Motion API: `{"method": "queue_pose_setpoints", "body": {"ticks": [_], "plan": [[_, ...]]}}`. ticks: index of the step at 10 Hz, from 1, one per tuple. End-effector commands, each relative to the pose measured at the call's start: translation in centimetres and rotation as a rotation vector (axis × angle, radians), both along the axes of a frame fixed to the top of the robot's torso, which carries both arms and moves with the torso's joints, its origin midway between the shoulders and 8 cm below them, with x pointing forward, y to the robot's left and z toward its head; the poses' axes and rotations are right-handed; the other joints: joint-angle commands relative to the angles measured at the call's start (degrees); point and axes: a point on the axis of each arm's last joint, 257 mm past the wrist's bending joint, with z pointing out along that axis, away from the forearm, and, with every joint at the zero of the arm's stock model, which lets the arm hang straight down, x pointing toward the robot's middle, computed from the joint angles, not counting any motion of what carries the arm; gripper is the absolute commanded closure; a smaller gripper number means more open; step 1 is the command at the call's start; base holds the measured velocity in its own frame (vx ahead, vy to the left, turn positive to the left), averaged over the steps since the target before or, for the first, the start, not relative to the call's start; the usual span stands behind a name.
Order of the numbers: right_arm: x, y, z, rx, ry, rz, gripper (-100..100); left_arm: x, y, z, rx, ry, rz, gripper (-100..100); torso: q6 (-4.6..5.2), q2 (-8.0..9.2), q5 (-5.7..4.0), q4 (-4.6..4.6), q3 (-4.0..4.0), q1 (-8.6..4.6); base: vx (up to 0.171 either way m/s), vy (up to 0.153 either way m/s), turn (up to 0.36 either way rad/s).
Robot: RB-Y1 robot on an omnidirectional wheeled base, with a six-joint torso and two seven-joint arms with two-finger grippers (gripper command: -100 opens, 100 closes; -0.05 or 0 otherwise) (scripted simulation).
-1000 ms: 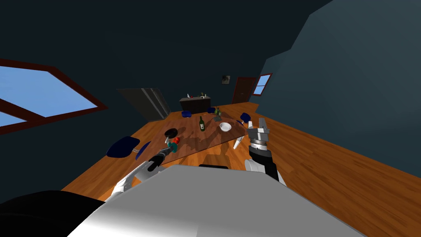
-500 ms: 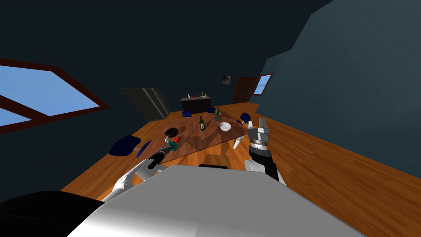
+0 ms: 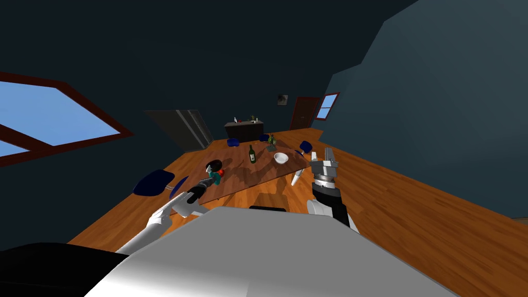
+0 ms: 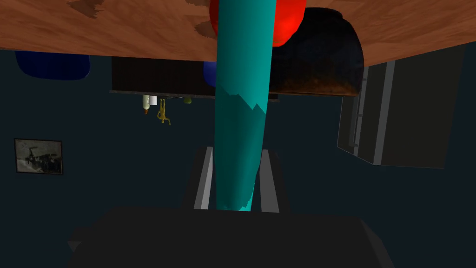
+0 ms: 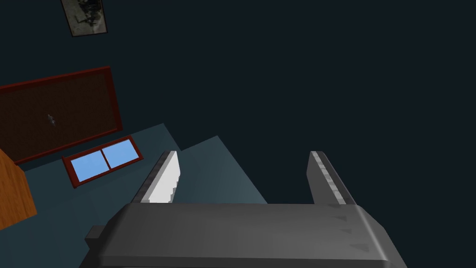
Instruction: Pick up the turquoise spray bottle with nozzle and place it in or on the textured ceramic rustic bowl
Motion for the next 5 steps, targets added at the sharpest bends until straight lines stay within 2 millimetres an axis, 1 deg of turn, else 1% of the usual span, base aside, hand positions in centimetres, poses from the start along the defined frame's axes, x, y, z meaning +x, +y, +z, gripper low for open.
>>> {"method": "queue_pose_setpoints", "body": {"ticks": [1, 5], "plan": [[0.0, 0.0, 0.0, 0.0, 0.0, 0.0, 0, 1.4, 1.0, 1.4, 0.02, -0.021, 0.003, 100, 0.0, 0.0, 0.0, 0.0, 0.0, 0.0, -0.021, -0.031, -0.029], [0.0, 0.0, 0.0, 0.0, 0.0, 0.0, 0, 4.6, 3.7, 5.3, 0.068, -0.075, 0.016, 100, 0.0, 0.01, -0.04, 0.01, 0.01, -0.11, -0.019, -0.038, -0.031]]}}
